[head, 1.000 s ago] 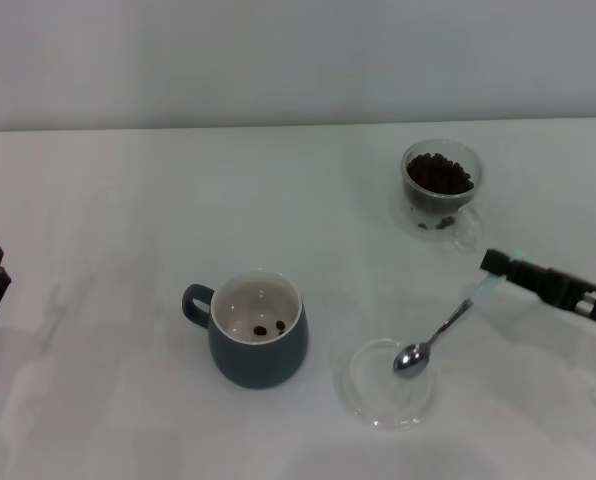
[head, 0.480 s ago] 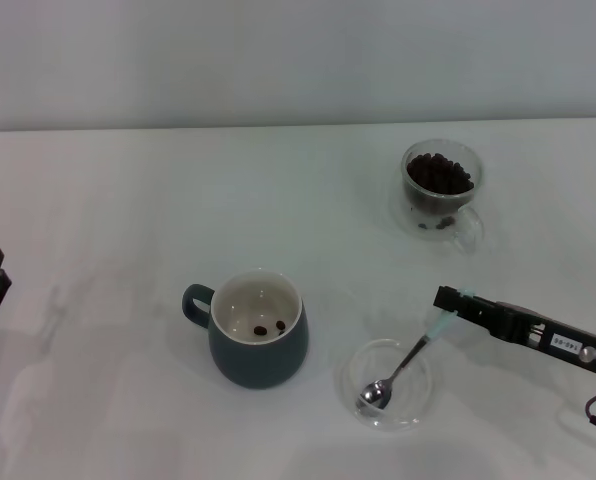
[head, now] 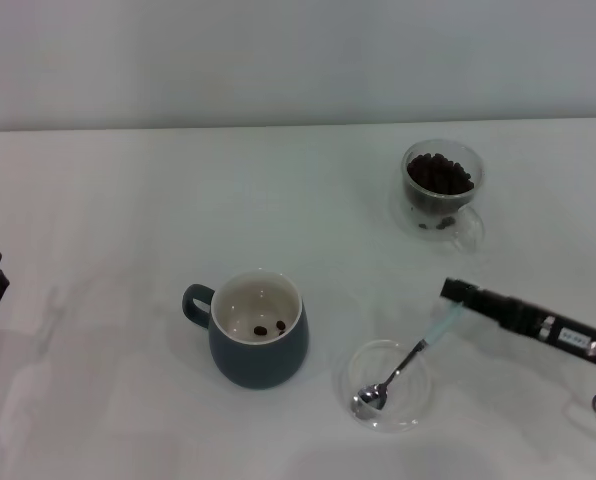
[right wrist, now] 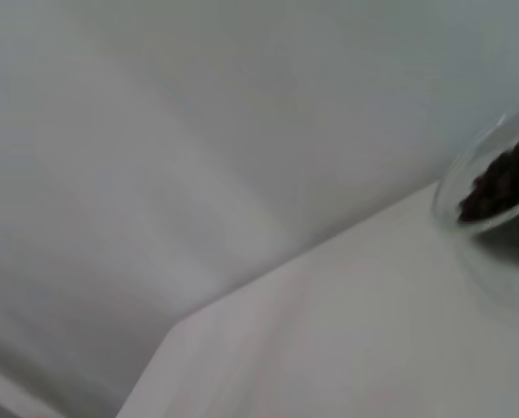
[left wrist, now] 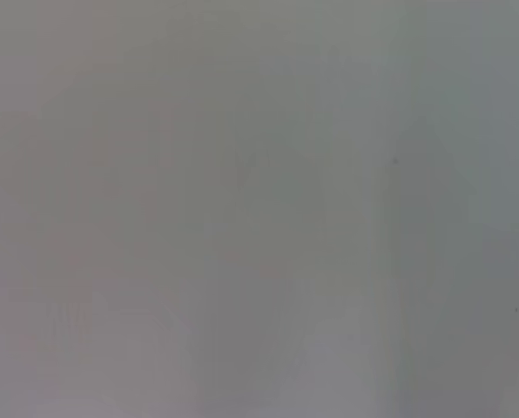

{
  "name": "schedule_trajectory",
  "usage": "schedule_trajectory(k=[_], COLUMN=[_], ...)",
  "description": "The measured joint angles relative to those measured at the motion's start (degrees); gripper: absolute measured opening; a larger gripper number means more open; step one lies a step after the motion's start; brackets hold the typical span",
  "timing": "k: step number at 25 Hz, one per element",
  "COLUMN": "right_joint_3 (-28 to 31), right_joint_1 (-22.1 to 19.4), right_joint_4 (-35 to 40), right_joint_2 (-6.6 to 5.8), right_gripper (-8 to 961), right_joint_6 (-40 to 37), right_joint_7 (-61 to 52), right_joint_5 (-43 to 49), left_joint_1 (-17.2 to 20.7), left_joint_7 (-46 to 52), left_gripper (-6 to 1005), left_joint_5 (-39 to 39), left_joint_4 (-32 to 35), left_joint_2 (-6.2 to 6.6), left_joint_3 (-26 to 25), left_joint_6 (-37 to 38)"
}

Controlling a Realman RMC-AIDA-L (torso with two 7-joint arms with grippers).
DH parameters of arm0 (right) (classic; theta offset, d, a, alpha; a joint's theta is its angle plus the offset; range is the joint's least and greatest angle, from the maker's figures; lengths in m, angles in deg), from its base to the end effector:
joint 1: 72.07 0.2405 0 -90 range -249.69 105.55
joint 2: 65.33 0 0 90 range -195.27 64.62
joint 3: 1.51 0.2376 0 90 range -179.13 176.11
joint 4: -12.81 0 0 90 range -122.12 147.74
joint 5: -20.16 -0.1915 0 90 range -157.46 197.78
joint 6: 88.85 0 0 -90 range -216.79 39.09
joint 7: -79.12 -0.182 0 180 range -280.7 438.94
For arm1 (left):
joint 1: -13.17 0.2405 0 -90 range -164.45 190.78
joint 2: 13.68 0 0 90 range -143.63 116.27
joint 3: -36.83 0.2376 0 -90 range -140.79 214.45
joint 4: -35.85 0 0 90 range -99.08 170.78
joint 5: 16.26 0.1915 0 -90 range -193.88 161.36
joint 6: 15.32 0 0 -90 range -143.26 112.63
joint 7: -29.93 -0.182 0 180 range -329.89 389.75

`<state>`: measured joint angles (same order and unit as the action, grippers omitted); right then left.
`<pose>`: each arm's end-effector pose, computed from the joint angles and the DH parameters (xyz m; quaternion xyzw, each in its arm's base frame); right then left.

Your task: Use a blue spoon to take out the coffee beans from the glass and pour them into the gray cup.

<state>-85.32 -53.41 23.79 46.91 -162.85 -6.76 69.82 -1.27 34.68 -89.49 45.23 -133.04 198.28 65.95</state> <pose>0.3014 0.2819 -0.0381 -0.7357 0.5399 0.3651 0.1841 -0.3151 0.2783 -0.0019 -0.6898 -0.2115 -0.3036 0.6223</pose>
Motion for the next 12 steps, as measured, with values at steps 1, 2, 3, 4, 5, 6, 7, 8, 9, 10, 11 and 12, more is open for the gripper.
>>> schedule_trajectory(k=[1,2,3,4,5,6,7,8,9,10,11,12], right_joint_3=[0.75,1.51,2.05,2.58,3.18,3.81,4.73,5.64,7.07,8.79,13.1,13.1], right_joint_1=[-0.31,-0.65,-0.95,-1.22,-1.48,-1.79,-2.19,-2.55,-2.92,-3.32,-4.12,-4.12], right_joint_4=[0.03,0.04,0.04,0.04,0.05,0.06,0.07,0.08,0.09,0.09,0.24,0.24], right_joint_2=[-0.19,-0.44,-0.64,-0.84,-1.03,-1.21,-1.43,-1.66,-1.85,-1.98,-2.0,-2.0], right_gripper=[319,320,321,336,351,365,380,395,402,409,416,423], right_joint_6=[-0.03,-0.05,-0.07,-0.06,-0.03,-0.01,0.0,0.0,-0.02,-0.24,-1.41,-1.41], right_joint_7=[0.06,0.09,0.1,0.11,0.14,0.16,0.33,0.6,1.14,1.78,3.37,3.37], right_joint_5=[-0.1,-0.14,-0.14,-0.14,-0.13,-0.12,-0.09,-0.07,-0.08,-0.09,-0.15,-0.15], left_joint_1=[0.0,-0.04,-0.05,-0.05,-0.02,0.0,0.0,0.01,0.01,0.01,0.08,0.13], left_joint_7=[0.0,-0.1,-0.12,-0.12,-0.12,-0.13,-0.13,-0.14,-0.16,-0.16,-0.15,-0.14], left_gripper=[801,801,801,801,801,801,801,801,801,801,801,801], left_joint_5=[0.0,0.0,0.0,0.0,0.0,0.0,0.0,0.0,0.01,0.01,0.02,0.02], left_joint_4=[0.0,-0.01,-0.02,-0.02,-0.03,-0.04,-0.05,-0.05,-0.06,-0.06,-0.06,-0.06], left_joint_2=[0.0,0.0,0.0,0.0,0.0,0.0,0.0,0.0,0.0,0.0,0.04,0.06], left_joint_3=[0.0,0.0,0.0,0.0,0.0,0.0,0.0,0.0,0.0,0.0,0.0,0.0], left_joint_6=[0.0,0.0,-0.01,-0.01,-0.01,-0.02,-0.03,-0.03,-0.04,-0.04,-0.06,-0.06])
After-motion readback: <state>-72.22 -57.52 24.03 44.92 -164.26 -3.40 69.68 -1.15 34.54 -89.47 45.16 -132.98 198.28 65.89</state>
